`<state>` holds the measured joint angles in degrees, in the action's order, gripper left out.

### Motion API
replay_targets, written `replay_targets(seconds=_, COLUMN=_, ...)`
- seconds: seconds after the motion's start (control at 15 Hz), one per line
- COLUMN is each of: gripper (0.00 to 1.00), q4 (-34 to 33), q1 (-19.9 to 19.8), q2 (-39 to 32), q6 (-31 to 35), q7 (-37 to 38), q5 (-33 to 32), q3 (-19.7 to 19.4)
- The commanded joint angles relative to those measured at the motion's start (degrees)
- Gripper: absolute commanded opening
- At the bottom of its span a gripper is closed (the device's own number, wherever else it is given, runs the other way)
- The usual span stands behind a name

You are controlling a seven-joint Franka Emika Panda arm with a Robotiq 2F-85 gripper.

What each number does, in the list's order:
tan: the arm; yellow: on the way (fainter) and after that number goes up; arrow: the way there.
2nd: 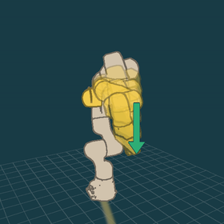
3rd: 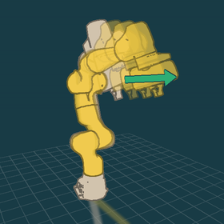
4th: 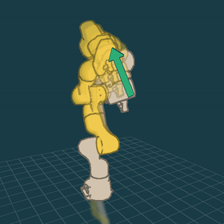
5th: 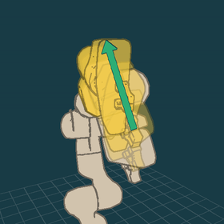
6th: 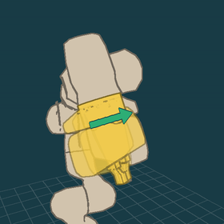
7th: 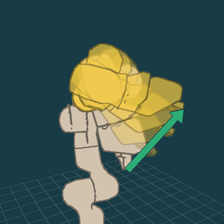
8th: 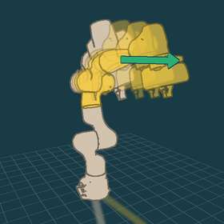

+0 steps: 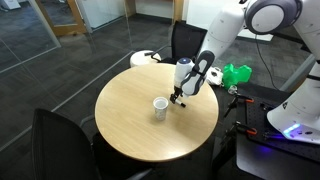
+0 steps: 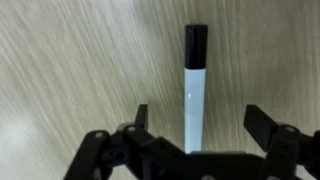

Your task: Pick the marker and put it in the cup

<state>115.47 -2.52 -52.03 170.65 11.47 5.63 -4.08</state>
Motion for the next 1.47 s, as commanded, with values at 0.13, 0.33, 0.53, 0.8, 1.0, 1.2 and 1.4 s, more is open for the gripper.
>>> replay_targets(seconds=0.13, gripper=0.8, q4=-4.19, q1=0.98, q2=-2.6, q6=-1.17, q7=0.42, q5=0.96, q3=-1.2)
replay_targets(seconds=0.33, gripper=0.7, q4=-5.48, q1=1.12, q2=-3.33, q6=-1.62, q7=0.54, q5=0.96, q3=-1.36)
replay_targets(seconds=0.53, gripper=0.53, q4=-6.5, q1=1.18, q2=-3.95, q6=-2.09, q7=0.58, q5=0.92, q3=-1.48)
replay_targets(seconds=0.8, gripper=0.22, q4=-7.23, q1=1.36, q2=-4.25, q6=-2.52, q7=0.7, q5=0.88, q3=-1.7)
replay_targets(seconds=1.0, gripper=0.01, q4=-6.43, q1=1.91, q2=-3.24, q6=-2.56, q7=1.18, q5=1.01, q3=-2.04)
replay_targets(seconds=1.2, gripper=0.05, q4=-3.47, q1=2.18, q2=0.38, q6=-3.69, q7=1.52, q5=1.36, q3=-2.32)
replay_targets(seconds=1.4, gripper=0.05, q4=-1.19, q1=2.89, q2=4.62, q6=-6.91, q7=1.77, q5=1.18, q3=-3.45)
